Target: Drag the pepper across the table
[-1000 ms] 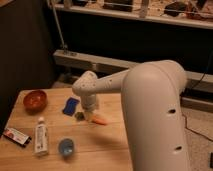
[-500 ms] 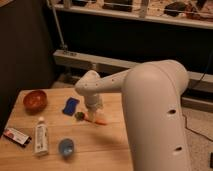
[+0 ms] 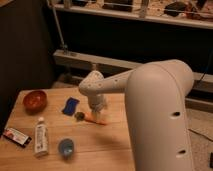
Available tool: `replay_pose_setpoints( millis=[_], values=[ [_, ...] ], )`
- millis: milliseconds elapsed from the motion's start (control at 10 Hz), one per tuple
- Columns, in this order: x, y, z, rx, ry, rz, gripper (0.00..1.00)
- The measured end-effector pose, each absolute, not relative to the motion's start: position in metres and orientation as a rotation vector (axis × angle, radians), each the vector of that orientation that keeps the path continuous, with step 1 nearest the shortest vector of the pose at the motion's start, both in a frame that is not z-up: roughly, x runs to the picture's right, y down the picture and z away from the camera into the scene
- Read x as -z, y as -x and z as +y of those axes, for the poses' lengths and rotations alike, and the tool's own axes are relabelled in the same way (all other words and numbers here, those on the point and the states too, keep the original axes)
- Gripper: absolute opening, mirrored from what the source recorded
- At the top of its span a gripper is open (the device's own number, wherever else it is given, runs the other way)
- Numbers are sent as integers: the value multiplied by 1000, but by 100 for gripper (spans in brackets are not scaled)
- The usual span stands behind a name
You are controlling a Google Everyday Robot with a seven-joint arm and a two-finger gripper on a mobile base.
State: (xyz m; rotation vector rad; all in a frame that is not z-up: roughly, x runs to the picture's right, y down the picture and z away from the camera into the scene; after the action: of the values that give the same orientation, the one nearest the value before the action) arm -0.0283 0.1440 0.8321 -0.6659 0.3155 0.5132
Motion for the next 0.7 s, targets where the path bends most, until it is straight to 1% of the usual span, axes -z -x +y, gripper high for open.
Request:
replay_pose_setpoints(
  millis=[300,700],
  values=[
    [-828,27,151,-534,687,317,65],
    [-832,39,163,-512,709,323,65]
  ],
)
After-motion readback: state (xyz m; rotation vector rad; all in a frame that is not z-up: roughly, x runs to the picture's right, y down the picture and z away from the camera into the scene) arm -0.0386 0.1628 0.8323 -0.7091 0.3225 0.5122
